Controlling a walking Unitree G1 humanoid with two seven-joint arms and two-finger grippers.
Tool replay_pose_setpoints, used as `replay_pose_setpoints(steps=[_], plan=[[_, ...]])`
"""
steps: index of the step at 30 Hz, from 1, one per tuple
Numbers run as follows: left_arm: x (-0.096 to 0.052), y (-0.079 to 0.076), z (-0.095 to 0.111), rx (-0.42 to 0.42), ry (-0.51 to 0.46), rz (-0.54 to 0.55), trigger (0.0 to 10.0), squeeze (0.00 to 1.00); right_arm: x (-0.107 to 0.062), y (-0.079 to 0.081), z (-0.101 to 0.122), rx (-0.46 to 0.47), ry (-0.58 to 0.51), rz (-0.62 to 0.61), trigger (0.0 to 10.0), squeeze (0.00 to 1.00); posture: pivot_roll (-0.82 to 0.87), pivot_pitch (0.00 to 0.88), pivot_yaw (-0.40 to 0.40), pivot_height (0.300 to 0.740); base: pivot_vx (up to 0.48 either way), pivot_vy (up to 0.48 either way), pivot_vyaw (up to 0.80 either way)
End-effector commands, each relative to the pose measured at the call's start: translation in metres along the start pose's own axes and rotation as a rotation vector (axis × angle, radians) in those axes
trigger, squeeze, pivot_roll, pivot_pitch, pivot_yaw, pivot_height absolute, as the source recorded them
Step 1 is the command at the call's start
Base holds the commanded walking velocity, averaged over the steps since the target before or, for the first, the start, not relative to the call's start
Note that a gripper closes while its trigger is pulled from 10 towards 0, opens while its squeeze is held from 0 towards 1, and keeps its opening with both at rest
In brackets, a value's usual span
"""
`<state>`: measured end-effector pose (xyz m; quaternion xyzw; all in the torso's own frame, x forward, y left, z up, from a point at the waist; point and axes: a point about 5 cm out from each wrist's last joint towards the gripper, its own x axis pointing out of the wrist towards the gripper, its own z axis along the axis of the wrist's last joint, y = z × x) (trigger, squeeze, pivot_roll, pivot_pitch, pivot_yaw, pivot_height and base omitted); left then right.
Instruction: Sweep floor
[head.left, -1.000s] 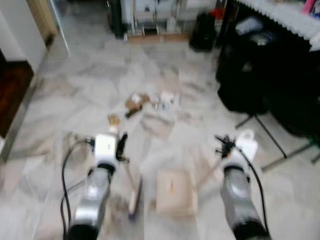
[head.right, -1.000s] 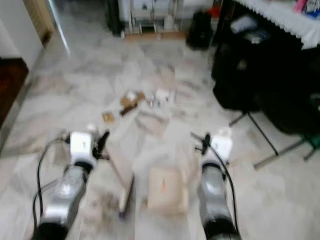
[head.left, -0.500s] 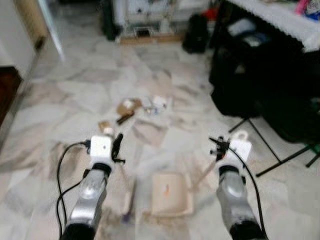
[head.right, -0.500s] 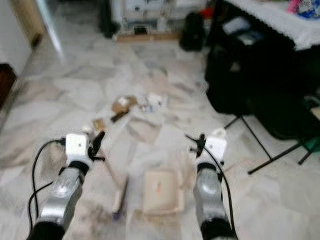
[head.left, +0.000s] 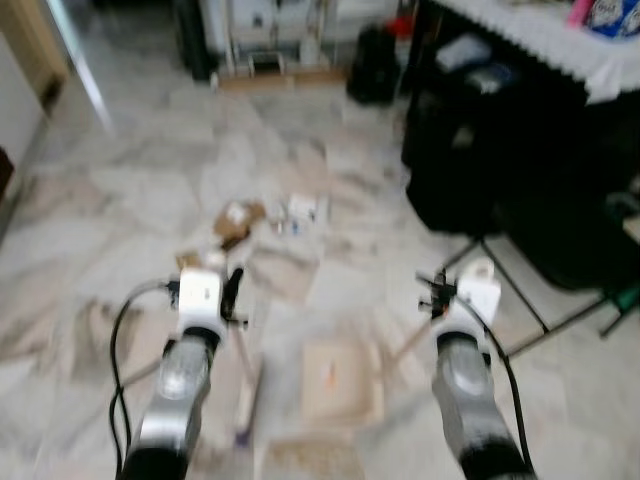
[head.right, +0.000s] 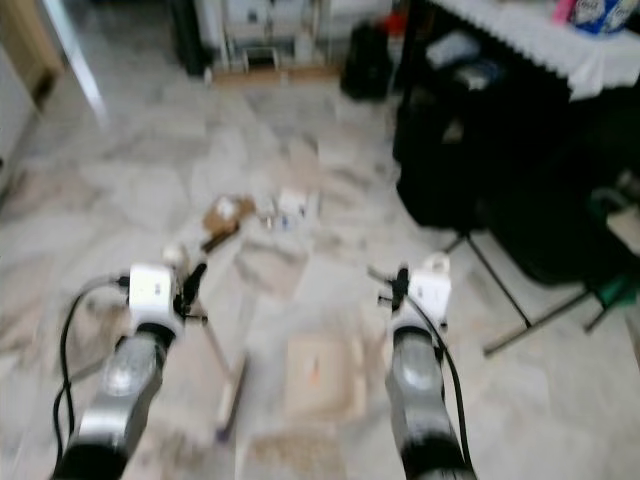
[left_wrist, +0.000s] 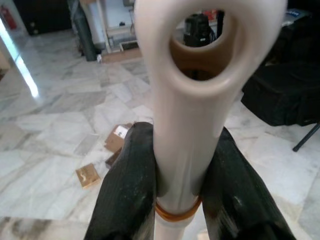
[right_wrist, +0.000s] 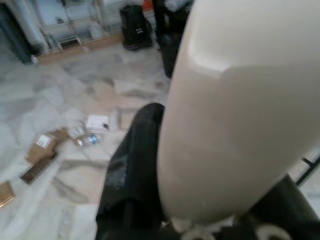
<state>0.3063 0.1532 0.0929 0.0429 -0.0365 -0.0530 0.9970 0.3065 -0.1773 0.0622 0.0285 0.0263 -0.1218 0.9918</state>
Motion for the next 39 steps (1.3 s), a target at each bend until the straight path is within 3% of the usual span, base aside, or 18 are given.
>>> replay_pose_setpoints(steps=[1,34,39], plan=[[0.0023,0.0048,0.0091,-0.003,-0.041,0.012,10.0,0.00,0.0043,0.0077,0.0131,-0.002,-0.054,0.017,10.0,0.00,-0.07,0.085,-0.012,0.740,0.281,0.000,0.66],[0.0010,0.0015,0.0081,-0.008,-0.041,0.002,10.0,0.00,0.0025,0.0094,0.0107,-0.015,-0.049,0.032,10.0,0.00,-0.07,0.040,-0.013,0.740,0.281,0.000,0.02],[0.0013,0.0013,0.0087,-0.007,-0.043,0.003,10.0,0.00,0.0026,0.0104,0.0109,-0.015,-0.048,0.038,10.0,0.00,-0.07,0.045,-0.014,0.740,0.280,0.000,0.58]])
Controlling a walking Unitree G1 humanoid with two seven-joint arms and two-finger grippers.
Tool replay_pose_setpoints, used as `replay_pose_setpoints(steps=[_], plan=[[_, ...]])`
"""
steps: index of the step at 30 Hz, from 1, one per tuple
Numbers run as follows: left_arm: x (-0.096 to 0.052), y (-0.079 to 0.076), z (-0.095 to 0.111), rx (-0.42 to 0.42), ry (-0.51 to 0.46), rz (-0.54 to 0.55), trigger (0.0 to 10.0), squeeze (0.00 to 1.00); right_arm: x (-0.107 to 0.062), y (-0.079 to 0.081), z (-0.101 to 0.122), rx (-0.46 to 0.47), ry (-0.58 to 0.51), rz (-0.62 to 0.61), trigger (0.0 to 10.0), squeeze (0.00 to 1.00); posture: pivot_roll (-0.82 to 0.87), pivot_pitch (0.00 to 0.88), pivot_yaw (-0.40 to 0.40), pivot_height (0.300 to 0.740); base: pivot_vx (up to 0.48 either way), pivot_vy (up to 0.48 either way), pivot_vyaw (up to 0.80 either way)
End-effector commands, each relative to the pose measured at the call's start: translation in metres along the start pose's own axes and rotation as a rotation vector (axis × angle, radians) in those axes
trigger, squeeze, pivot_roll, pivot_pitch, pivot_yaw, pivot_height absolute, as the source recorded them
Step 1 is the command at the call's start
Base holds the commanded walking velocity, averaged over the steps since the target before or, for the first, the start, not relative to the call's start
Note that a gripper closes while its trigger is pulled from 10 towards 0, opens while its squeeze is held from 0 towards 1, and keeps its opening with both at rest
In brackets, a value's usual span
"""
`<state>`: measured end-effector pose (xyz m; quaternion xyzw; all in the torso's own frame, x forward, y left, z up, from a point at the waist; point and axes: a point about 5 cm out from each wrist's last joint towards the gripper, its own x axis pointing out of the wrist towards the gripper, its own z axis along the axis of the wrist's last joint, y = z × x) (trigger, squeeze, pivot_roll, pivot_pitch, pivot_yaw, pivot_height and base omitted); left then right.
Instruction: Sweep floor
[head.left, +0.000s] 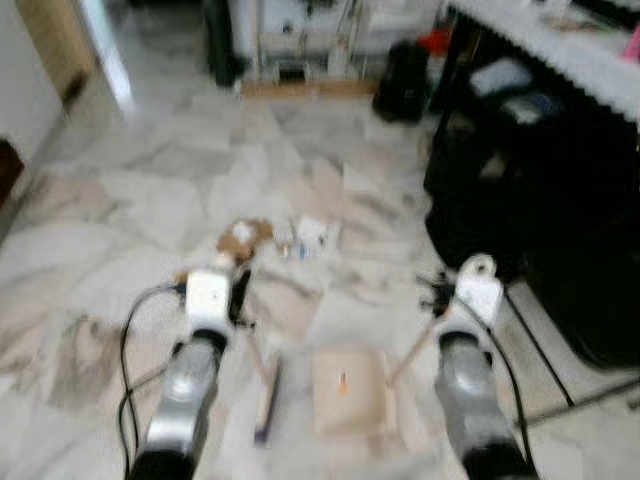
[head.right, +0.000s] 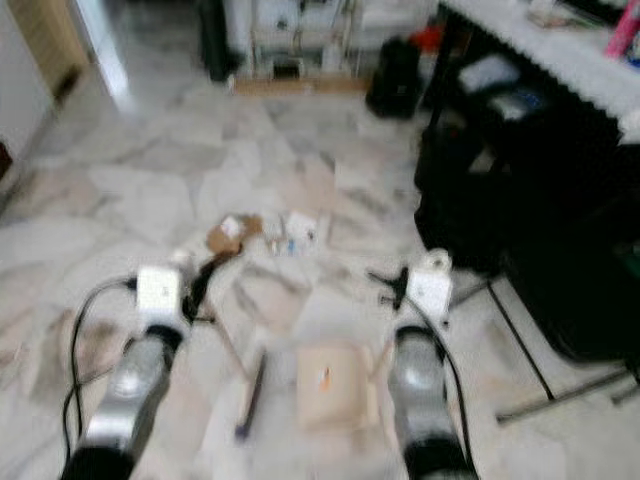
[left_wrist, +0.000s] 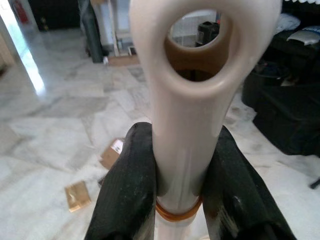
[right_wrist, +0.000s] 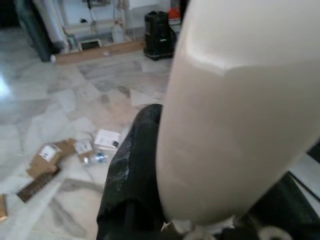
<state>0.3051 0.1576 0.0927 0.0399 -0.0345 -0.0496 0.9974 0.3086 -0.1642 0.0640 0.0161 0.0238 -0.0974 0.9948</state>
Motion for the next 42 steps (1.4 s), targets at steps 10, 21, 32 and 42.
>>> replay_pose_setpoints(steps=[10,21,32,42], plan=[[0.0031,-0.0029,0.0096,0.000,-0.048,-0.002,10.0,0.00,0.0038,-0.0049,0.0097,0.020,-0.041,-0.020,10.0,0.00,-0.07,0.059,-0.017,0.740,0.280,0.000,0.00],[0.0033,-0.0036,0.0104,0.012,-0.051,-0.009,10.0,0.00,0.0043,-0.0041,0.0105,0.025,-0.041,-0.017,10.0,0.00,-0.07,0.074,-0.017,0.740,0.281,0.000,0.00],[0.0040,-0.0036,0.0106,0.014,-0.050,-0.007,10.0,0.00,0.0045,-0.0041,0.0106,0.028,-0.040,-0.016,10.0,0.00,-0.07,0.079,-0.016,0.740,0.281,0.000,0.00],[0.0042,-0.0037,0.0108,0.014,-0.050,-0.006,10.0,0.00,0.0046,-0.0026,0.0114,0.015,-0.043,-0.005,10.0,0.00,-0.07,0.083,-0.019,0.740,0.280,0.000,0.00]])
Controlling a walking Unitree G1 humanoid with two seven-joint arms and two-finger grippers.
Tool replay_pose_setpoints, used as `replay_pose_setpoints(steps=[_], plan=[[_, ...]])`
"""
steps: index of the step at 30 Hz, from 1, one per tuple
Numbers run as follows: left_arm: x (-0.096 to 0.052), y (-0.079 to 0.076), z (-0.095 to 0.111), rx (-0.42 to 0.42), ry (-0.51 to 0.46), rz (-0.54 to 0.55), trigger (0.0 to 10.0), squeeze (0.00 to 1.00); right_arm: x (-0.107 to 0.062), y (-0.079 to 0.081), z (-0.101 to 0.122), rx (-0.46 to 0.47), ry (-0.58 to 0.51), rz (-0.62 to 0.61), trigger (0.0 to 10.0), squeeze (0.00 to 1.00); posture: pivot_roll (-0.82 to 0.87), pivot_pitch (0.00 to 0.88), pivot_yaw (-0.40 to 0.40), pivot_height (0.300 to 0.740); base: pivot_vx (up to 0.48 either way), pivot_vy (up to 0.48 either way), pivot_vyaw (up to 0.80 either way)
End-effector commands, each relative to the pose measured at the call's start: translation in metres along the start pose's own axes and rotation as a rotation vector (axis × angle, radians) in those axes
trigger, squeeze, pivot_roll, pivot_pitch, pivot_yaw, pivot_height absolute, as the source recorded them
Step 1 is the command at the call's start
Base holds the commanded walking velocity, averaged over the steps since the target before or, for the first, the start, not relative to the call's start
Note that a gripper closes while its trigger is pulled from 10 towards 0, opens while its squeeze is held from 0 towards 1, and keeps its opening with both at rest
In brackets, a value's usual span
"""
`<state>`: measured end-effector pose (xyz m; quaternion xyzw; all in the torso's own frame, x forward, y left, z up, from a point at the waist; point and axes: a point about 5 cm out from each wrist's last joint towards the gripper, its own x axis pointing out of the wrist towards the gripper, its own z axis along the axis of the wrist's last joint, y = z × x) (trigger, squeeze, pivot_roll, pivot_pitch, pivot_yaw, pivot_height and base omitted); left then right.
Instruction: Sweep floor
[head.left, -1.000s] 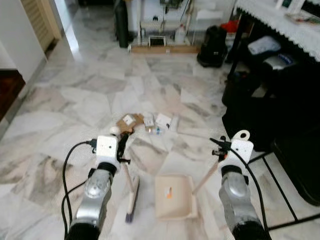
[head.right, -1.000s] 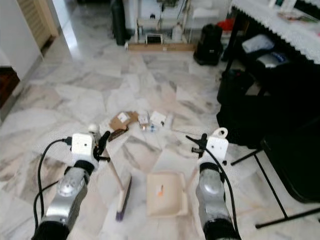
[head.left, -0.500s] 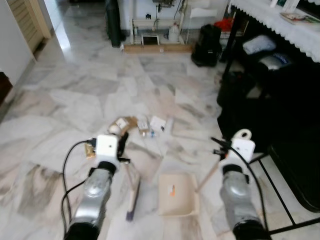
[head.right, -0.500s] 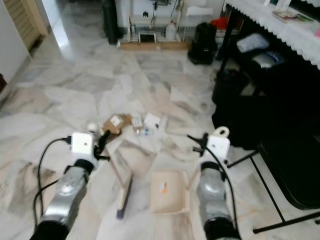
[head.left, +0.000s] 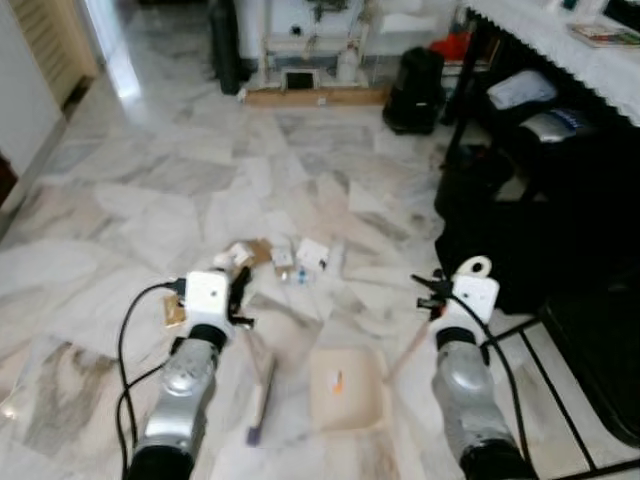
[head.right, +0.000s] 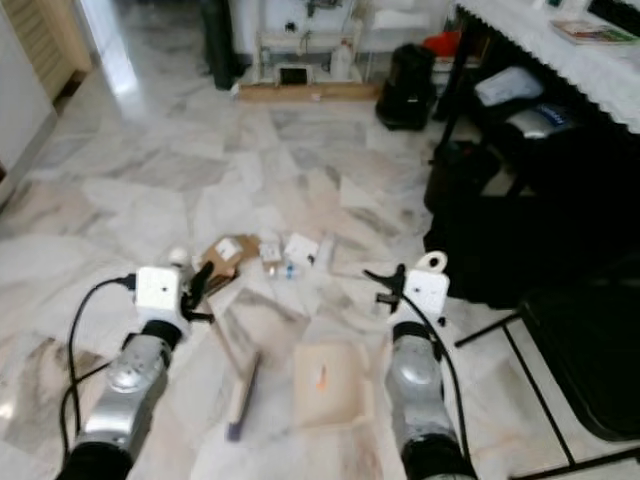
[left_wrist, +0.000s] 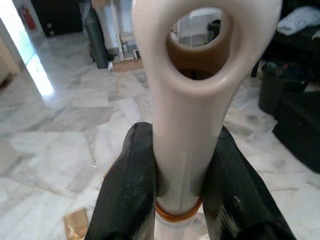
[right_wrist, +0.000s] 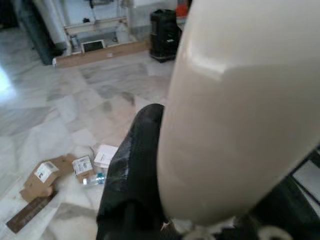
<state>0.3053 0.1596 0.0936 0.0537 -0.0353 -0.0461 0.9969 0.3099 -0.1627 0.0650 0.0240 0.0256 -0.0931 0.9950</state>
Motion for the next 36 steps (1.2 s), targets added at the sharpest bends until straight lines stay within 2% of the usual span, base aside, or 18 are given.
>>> replay_pose_setpoints(steps=[1,6,36], plan=[[0.0041,-0.0056,0.0102,-0.014,-0.050,-0.011,10.0,0.00,0.0035,-0.0040,0.0106,-0.002,-0.050,-0.012,10.0,0.00,-0.07,0.083,-0.019,0.740,0.281,0.000,0.46],[0.0038,-0.0055,0.0101,-0.016,-0.050,-0.012,10.0,0.00,0.0032,-0.0032,0.0106,-0.003,-0.051,-0.008,10.0,0.00,-0.07,0.082,-0.019,0.740,0.278,0.000,0.56],[0.0038,-0.0064,0.0099,-0.016,-0.053,-0.015,10.0,0.00,0.0036,-0.0020,0.0102,0.019,-0.046,-0.003,10.0,0.00,-0.07,0.063,-0.021,0.740,0.280,0.000,0.00]])
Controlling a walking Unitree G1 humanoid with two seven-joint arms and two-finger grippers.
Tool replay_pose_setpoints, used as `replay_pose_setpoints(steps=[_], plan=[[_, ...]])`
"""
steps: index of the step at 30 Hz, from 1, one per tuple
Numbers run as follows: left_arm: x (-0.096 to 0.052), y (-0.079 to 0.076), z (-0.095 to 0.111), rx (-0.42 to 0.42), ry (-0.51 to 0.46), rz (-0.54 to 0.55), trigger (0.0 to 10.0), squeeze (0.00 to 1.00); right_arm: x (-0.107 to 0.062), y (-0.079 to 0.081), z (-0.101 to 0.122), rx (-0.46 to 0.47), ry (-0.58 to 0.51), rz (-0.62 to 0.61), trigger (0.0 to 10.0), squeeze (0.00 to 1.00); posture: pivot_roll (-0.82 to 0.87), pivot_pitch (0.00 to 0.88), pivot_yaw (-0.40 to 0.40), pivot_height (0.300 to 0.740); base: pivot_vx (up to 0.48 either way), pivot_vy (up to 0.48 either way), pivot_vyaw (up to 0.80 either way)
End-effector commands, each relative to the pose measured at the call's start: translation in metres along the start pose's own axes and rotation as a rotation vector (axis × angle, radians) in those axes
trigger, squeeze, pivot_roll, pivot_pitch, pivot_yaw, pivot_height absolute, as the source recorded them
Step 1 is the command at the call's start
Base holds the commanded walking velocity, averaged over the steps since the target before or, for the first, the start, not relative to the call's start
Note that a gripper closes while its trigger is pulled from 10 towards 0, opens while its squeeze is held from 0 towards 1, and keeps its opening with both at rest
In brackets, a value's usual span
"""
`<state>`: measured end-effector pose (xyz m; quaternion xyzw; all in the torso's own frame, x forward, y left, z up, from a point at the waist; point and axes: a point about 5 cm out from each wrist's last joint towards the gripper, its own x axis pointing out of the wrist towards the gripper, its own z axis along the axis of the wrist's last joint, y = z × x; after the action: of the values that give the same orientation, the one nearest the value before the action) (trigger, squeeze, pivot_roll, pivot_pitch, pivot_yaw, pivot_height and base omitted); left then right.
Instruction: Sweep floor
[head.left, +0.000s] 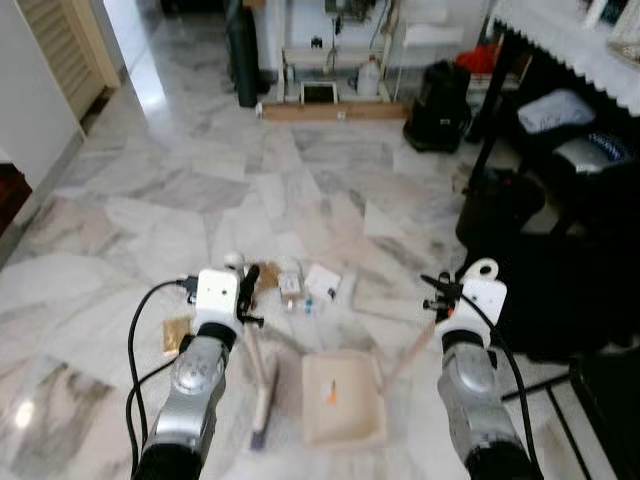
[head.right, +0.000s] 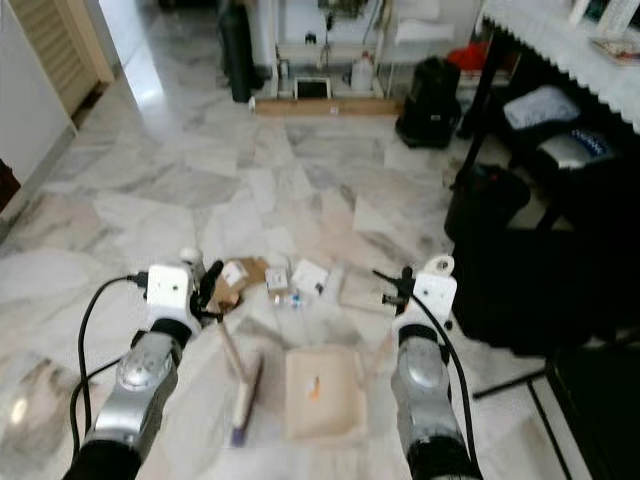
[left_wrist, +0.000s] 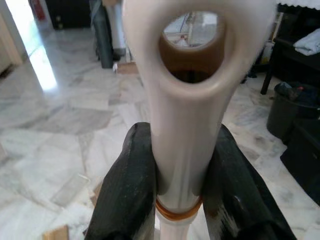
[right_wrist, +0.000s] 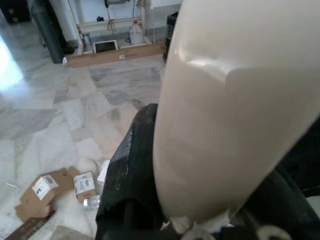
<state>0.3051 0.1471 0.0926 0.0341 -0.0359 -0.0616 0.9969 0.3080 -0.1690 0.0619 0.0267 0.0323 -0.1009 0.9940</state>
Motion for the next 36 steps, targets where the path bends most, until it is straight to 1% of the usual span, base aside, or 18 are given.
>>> replay_pose_setpoints(steps=[1,20,22,26,28,36], plan=[[0.0028,0.0059,0.0098,0.025,-0.048,0.014,10.0,0.00,0.0038,0.0049,0.0131,0.016,-0.059,0.013,10.0,0.00,-0.07,0.065,-0.020,0.740,0.281,0.000,0.00],[0.0028,0.0070,0.0100,0.028,-0.047,0.022,10.0,0.00,0.0031,0.0062,0.0135,0.022,-0.065,0.021,10.0,0.00,-0.07,0.074,-0.020,0.740,0.281,0.000,0.00],[0.0030,0.0074,0.0101,0.028,-0.047,0.024,10.0,0.00,0.0035,0.0063,0.0140,0.003,-0.067,0.026,10.0,0.00,-0.07,0.078,-0.021,0.740,0.291,0.000,0.00],[0.0033,0.0074,0.0102,0.026,-0.048,0.024,10.0,0.00,0.0036,0.0076,0.0151,-0.001,-0.073,0.033,10.0,0.00,-0.07,0.078,-0.021,0.740,0.300,0.000,0.26],[0.0033,0.0075,0.0102,0.026,-0.048,0.025,10.0,0.00,0.0032,0.0076,0.0147,0.020,-0.070,0.027,10.0,0.00,-0.07,0.080,-0.022,0.740,0.300,0.000,0.24],[0.0038,0.0073,0.0105,0.027,-0.049,0.027,10.0,0.00,0.0037,0.0066,0.0148,0.019,-0.069,0.027,10.0,0.00,-0.07,0.082,-0.023,0.740,0.301,0.000,0.00]])
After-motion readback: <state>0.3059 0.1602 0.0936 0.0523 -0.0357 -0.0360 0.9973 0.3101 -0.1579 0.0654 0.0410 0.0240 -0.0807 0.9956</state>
